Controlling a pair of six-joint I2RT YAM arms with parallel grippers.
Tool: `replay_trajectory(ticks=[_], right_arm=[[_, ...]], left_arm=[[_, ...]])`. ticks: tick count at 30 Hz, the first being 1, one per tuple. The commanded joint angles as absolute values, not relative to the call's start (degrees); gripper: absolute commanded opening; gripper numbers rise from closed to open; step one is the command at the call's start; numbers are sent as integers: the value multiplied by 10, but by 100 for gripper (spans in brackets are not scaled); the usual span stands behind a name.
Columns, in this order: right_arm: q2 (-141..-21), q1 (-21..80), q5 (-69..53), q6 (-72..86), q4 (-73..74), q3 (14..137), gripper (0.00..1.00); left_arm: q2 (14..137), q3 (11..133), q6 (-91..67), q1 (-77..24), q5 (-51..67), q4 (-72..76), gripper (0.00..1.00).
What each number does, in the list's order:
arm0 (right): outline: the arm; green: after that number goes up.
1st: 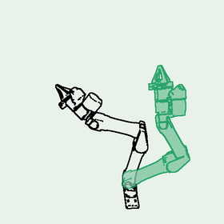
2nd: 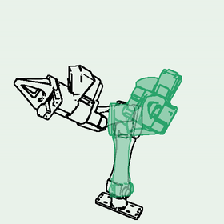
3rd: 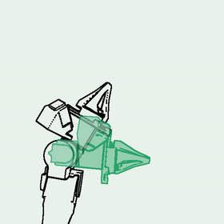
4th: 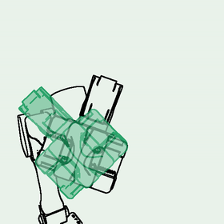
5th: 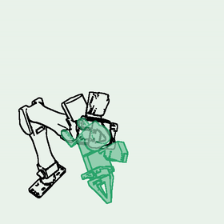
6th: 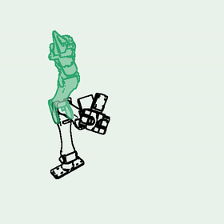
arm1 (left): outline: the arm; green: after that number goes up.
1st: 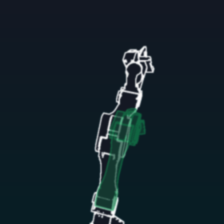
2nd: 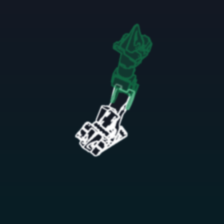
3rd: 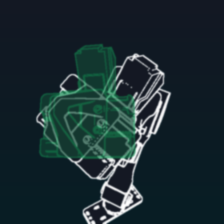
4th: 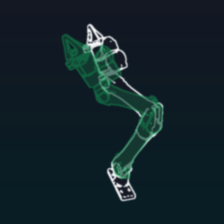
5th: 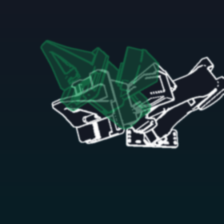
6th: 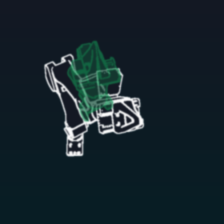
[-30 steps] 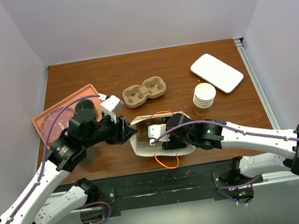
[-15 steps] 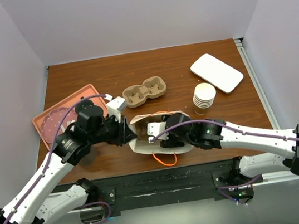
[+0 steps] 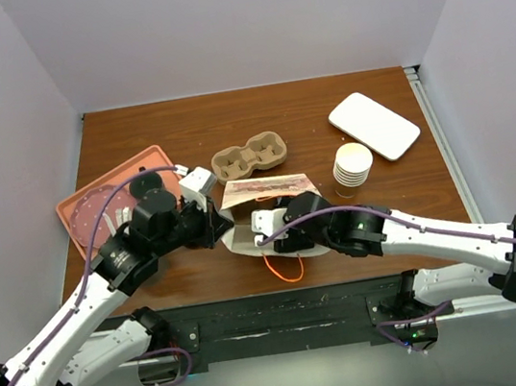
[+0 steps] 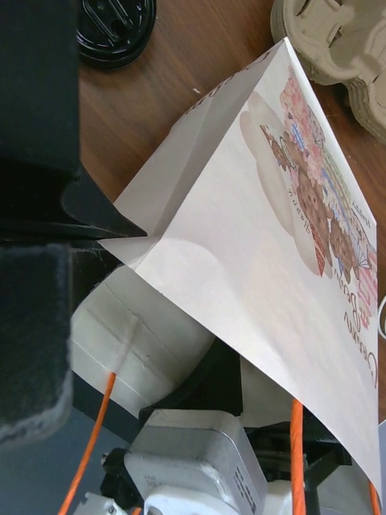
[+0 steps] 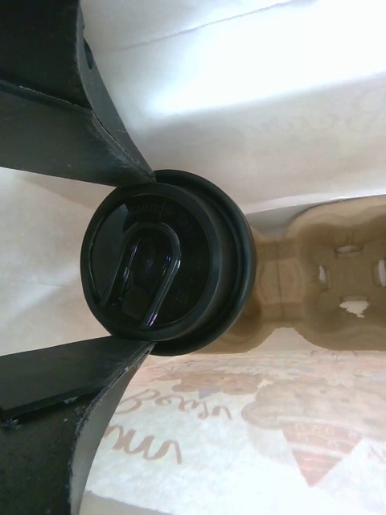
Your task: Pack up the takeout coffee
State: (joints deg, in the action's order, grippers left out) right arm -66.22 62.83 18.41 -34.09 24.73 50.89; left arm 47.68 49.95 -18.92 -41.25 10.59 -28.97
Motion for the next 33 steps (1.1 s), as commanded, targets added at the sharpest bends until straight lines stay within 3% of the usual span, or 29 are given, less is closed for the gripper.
replay_trajectory(ticks=[1, 33], right_arm=[[-637, 626, 187, -339, 272, 539, 26], [-713, 611, 243, -389, 125, 505, 24]], left_arm=[[460, 482, -186, -421, 98, -232, 0], [444, 470, -131, -431, 129, -221, 0]])
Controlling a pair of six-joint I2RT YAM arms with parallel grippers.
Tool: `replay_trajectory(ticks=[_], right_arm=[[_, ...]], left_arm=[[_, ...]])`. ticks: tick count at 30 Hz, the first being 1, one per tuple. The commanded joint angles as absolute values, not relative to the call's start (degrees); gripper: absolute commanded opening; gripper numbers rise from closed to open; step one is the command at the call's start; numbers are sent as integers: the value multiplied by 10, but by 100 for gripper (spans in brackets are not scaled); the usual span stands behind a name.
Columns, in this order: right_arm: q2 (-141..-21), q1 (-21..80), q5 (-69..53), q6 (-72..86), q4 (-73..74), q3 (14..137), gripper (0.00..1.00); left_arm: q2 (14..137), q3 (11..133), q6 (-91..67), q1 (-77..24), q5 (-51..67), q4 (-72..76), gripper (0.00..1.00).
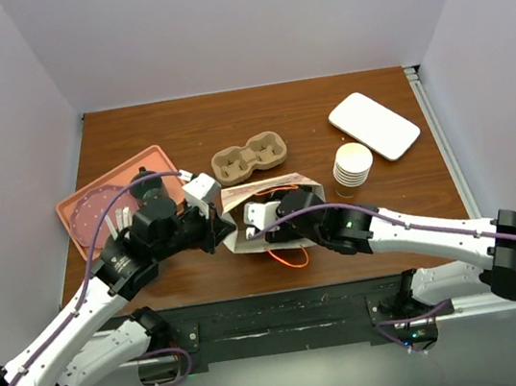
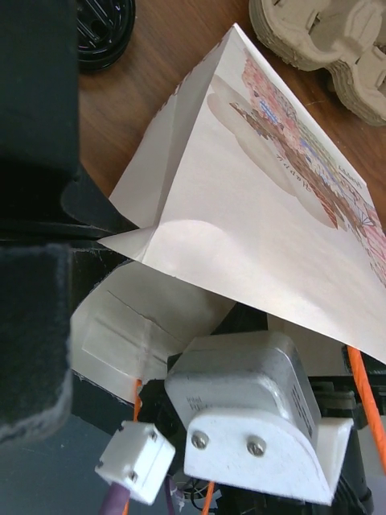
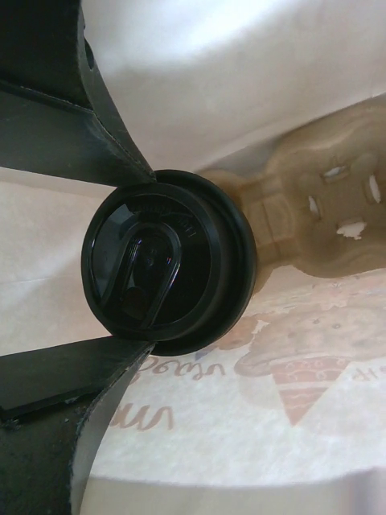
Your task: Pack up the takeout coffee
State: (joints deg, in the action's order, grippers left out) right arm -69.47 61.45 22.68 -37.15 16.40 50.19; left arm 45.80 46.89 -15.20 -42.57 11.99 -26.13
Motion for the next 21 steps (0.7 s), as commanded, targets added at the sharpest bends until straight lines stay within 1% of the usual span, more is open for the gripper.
replay_trajectory(ticks=[1, 13, 21], right_arm=[[-715, 611, 247, -385, 126, 505, 24], [-708, 602, 220, -352, 120, 484, 25], [-727, 594, 207, -345, 110, 487, 27]], left_arm=[[443, 468, -131, -432, 129, -222, 0], [432, 460, -117, -431, 130, -221, 0], [426, 454, -120, -431, 143, -221, 0]])
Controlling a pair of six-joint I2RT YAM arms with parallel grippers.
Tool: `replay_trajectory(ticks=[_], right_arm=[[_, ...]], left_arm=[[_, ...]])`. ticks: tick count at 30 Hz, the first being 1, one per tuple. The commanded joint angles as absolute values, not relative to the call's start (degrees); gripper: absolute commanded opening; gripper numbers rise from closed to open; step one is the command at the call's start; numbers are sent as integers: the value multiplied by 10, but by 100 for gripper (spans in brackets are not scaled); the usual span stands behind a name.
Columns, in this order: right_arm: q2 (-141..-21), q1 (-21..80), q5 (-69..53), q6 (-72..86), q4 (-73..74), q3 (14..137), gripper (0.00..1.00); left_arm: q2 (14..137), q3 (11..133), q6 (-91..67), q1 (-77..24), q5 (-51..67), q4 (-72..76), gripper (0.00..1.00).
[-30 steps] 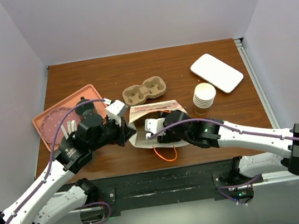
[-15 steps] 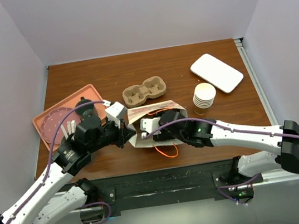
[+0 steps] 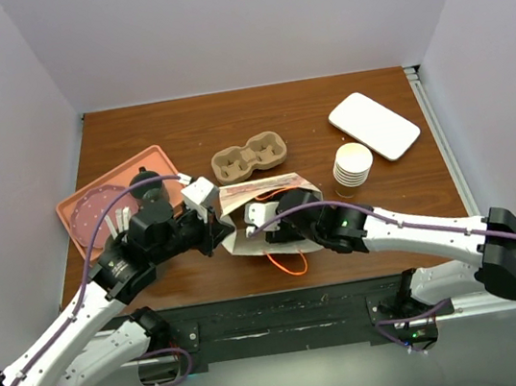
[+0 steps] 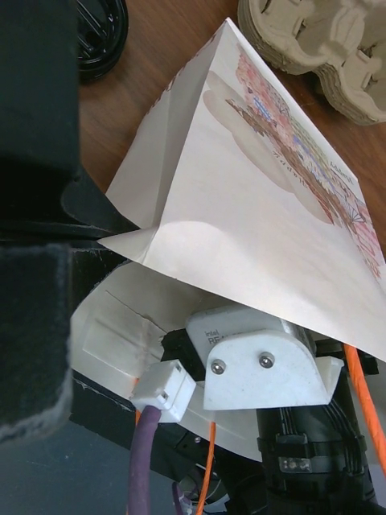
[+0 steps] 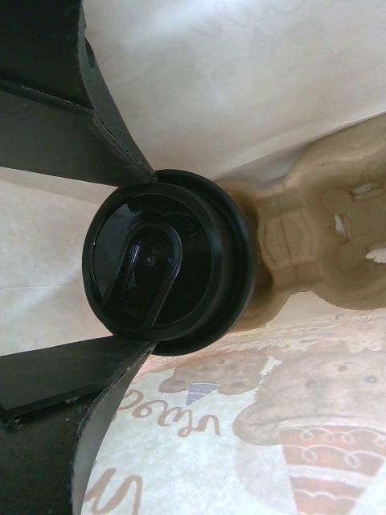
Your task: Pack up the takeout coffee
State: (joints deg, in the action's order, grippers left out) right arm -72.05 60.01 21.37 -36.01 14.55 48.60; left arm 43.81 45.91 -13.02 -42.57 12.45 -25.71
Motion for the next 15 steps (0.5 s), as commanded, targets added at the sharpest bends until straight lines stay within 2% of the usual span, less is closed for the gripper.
replay_trajectory(ticks=[1, 15], right_arm=[[-728, 595, 207, -344, 106, 487, 27], [-739, 591, 186, -331, 66, 485, 26]], left_arm=[[426, 454, -120, -431, 143, -221, 0], [427, 450, -115, -431, 156, -216, 0]])
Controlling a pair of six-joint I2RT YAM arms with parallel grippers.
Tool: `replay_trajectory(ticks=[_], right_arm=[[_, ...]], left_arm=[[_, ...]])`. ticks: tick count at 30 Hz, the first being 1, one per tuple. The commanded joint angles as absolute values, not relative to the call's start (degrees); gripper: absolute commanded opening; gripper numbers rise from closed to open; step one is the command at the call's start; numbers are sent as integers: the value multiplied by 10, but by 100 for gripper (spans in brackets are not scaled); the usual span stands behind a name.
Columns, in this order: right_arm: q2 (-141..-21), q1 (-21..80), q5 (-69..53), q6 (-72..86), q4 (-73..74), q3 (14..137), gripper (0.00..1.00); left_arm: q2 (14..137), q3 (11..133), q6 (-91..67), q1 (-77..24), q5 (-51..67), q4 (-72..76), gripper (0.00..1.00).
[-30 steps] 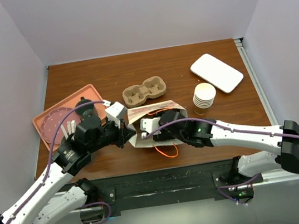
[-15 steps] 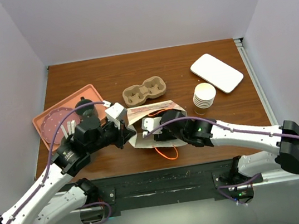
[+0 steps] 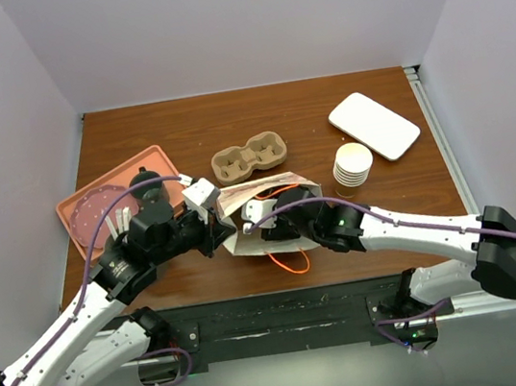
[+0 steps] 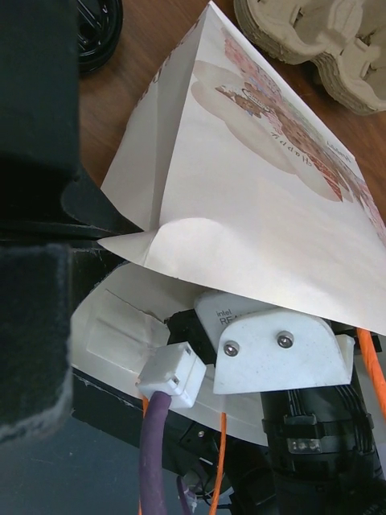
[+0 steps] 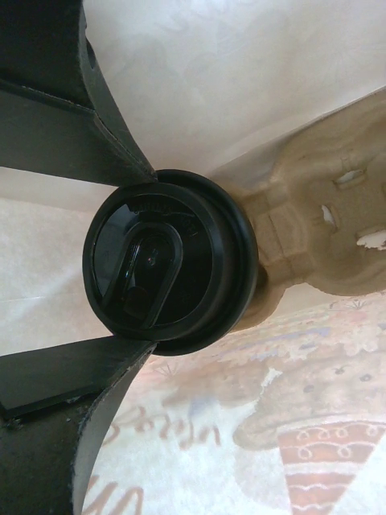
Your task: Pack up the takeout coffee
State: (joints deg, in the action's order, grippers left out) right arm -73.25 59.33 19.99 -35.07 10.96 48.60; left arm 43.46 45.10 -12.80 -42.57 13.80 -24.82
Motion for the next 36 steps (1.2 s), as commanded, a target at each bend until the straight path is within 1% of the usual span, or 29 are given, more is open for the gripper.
replay_trajectory(ticks=[1, 4, 10, 14, 21, 25, 27, 30, 31, 36], right_arm=[[-744, 590, 186, -325, 69, 485, 26], [-750, 588, 185, -321, 70, 483, 26], [-765, 581, 189, -309, 65, 484, 32], [-769, 577, 198, -300, 57, 481, 34], [-775, 565, 200, -284, 56, 475, 41], [-780, 564, 201, -276, 60, 474, 49], [-781, 564, 202, -273, 57, 473, 52], [-789, 563, 201, -271, 55, 475, 58], [-792, 564, 201, -270, 57, 477, 61], [-796, 563, 200, -268, 56, 483, 70]], left_arm=[[428, 450, -116, -432, 156, -216, 0], [429, 451, -115, -431, 158, -218, 0], [429, 452, -116, -431, 160, -220, 0], [428, 454, -115, -431, 163, -221, 0], [430, 455, -114, -431, 162, -222, 0], [433, 458, -114, -431, 164, -223, 0], [432, 459, -113, -431, 165, -223, 0], [435, 461, -112, -431, 166, -222, 0], [435, 461, -111, -431, 166, -223, 0], [437, 464, -107, -431, 167, -225, 0]])
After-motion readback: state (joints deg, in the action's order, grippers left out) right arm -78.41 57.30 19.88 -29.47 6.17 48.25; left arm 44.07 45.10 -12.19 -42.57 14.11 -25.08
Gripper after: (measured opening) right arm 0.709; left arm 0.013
